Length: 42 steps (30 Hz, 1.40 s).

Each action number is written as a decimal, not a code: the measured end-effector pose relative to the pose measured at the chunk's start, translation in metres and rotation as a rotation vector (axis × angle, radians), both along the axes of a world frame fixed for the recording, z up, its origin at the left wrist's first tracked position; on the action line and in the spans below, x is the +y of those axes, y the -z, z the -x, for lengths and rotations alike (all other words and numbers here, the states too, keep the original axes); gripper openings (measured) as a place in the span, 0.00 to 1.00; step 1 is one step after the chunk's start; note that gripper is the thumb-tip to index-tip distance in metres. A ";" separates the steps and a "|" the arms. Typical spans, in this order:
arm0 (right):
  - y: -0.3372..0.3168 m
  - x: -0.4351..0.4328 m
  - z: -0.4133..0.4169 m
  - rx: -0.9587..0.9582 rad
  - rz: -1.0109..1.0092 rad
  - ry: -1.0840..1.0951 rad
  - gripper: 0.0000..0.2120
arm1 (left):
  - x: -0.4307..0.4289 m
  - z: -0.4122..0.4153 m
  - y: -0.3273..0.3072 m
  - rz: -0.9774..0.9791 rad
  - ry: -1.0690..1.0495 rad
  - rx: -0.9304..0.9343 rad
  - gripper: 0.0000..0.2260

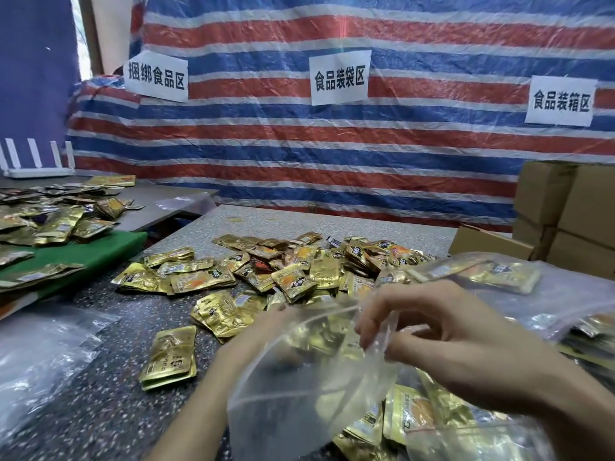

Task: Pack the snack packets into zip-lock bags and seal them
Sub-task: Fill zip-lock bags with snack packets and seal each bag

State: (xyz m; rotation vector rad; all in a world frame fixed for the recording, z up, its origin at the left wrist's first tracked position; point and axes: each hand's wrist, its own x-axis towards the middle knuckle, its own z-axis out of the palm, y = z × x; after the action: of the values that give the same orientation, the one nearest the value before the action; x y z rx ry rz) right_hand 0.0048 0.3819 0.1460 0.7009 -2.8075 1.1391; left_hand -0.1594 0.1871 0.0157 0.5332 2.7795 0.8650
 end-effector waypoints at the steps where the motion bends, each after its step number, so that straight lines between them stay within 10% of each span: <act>1: -0.001 0.000 -0.001 -0.033 -0.026 -0.008 0.07 | 0.003 0.003 0.008 0.117 -0.026 0.050 0.27; 8: -0.004 -0.002 -0.007 -0.080 -0.144 0.007 0.06 | 0.038 0.012 0.025 0.381 0.032 0.457 0.29; 24: -0.007 0.004 -0.008 -0.038 -0.042 0.025 0.09 | 0.028 -0.006 0.018 0.163 0.222 0.419 0.32; 42: -0.004 0.007 -0.004 -0.023 -0.035 0.052 0.10 | 0.038 -0.013 0.010 0.025 0.173 0.556 0.08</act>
State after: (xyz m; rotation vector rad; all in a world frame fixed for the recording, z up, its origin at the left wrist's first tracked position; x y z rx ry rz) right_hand 0.0086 0.3885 0.1501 0.6168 -2.8530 1.0990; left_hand -0.1461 0.2249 0.0058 1.1434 3.1477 0.7288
